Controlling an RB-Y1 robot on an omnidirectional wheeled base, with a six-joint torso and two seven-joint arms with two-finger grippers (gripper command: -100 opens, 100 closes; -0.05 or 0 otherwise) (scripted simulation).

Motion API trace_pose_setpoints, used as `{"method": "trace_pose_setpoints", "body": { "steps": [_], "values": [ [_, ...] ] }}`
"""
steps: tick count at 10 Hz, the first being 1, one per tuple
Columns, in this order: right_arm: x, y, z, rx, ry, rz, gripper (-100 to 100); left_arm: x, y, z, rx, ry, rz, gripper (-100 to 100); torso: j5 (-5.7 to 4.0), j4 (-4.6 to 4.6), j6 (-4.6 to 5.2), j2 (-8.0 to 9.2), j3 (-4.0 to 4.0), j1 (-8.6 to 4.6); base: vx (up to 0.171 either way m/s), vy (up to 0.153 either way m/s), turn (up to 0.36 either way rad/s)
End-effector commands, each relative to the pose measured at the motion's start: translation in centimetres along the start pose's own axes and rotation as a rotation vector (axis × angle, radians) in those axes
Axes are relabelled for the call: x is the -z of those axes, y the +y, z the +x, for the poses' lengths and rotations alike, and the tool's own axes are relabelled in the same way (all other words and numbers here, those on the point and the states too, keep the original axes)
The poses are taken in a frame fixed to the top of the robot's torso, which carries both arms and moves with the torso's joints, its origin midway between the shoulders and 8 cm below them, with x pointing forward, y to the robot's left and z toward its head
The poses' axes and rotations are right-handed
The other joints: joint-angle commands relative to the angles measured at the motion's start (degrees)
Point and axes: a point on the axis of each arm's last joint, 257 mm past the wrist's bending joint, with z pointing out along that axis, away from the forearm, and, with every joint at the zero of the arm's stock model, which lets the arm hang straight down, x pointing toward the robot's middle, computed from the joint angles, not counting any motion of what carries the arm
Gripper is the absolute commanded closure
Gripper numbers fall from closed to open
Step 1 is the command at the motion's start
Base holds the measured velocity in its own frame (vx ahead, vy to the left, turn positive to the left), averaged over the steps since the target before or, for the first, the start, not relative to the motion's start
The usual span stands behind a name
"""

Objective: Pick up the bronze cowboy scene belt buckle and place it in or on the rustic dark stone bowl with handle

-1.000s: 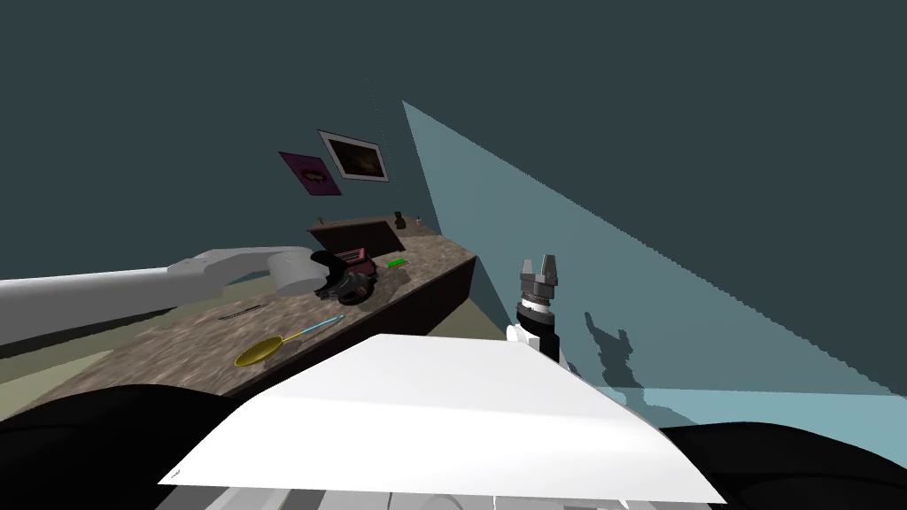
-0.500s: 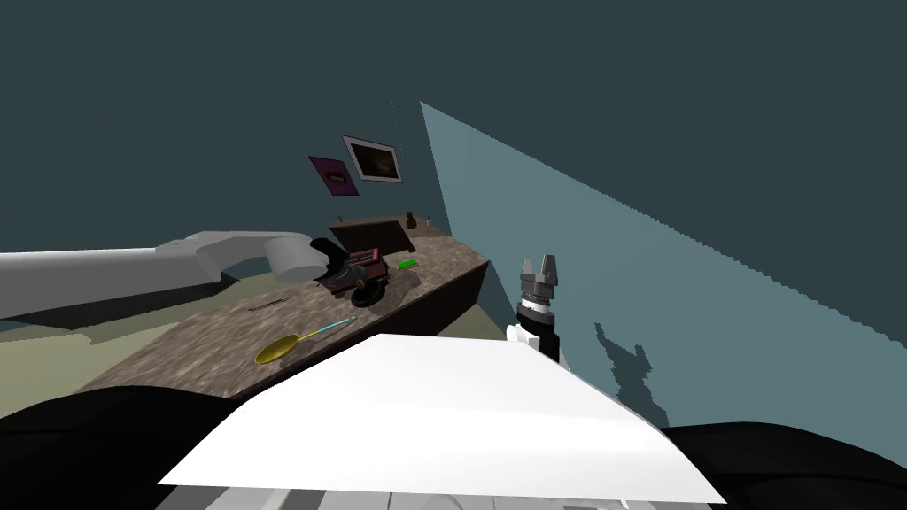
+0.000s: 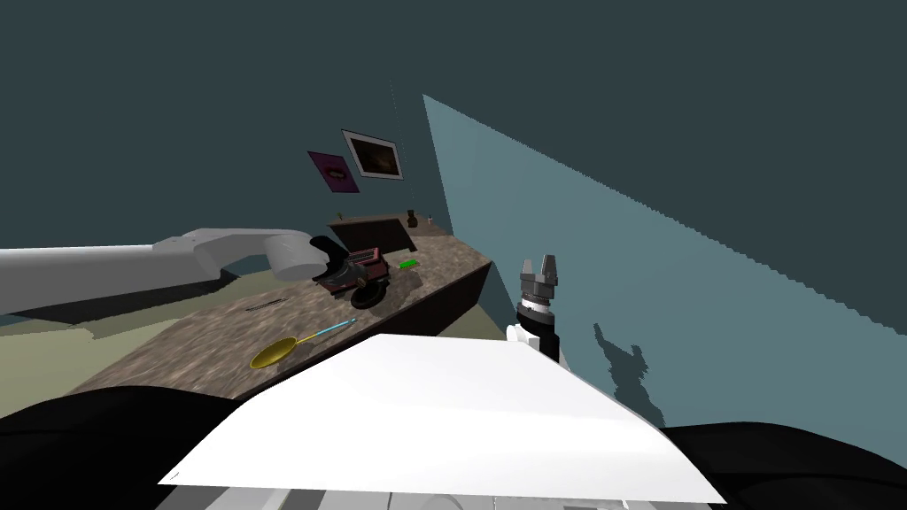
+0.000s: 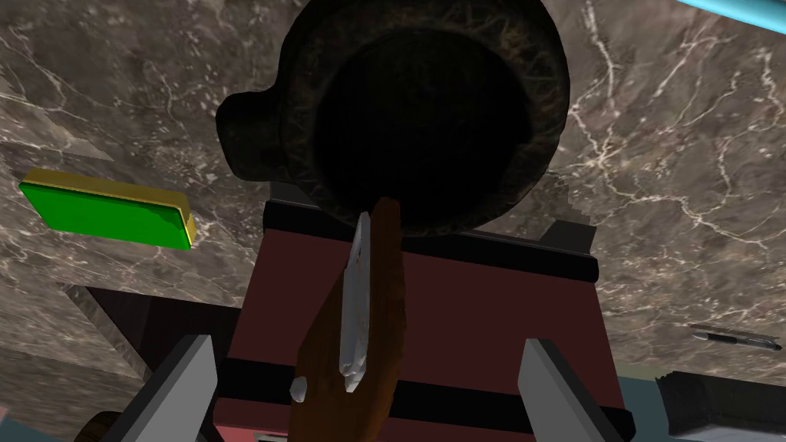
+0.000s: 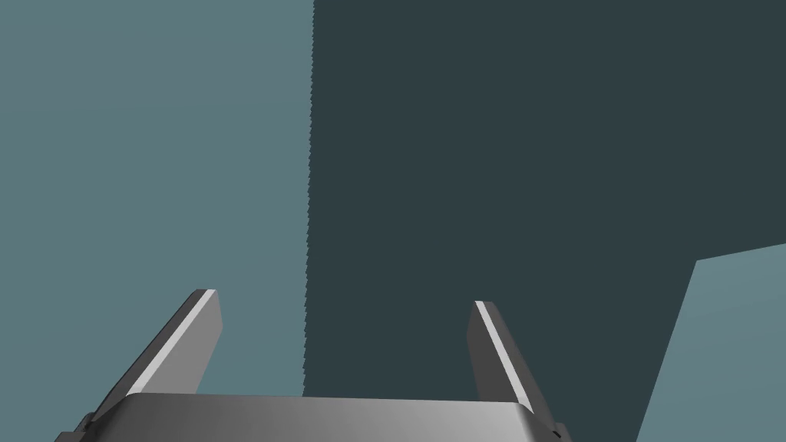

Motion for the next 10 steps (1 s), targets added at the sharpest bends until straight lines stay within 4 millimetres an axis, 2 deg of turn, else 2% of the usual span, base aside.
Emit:
{"method": "trace_pose_setpoints", "body": {
  "steps": [1,2,3,4,10],
  "values": [
    [0.0,0.0,0.0,0.0,0.0,0.0,0,0.0,0.0,0.0,0.0,0.0,0.0,-100,0.0,0.0,0.0,0.0,0.0,0.0,0.0,0.0,0.0],
    [0.0,0.0,0.0,0.0,0.0,0.0,0,0.0,0.0,0.0,0.0,0.0,0.0,-100,0.0,0.0,0.0,0.01,0.0,0.0,0.0,0.0,0.0],
    [0.0,0.0,0.0,0.0,0.0,0.0,0,0.0,0.0,0.0,0.0,0.0,0.0,0,0.0,0.0,0.0,0.01,0.0,0.0,0.0,0.0,0.0],
    [0.0,0.0,0.0,0.0,0.0,0.0,0,0.8,-0.3,-0.7,0.008,-0.001,-0.007,-100,0.0,0.0,0.0,0.01,0.01,0.0,-0.022,0.014,-0.056],
    [0.0,0.0,0.0,0.0,0.0,0.0,0,3.3,-1.3,-2.7,0.031,-0.002,-0.022,-100,0.01,0.03,0.0,0.13,0.08,0.08,-0.037,0.024,-0.054]
  ]
}}
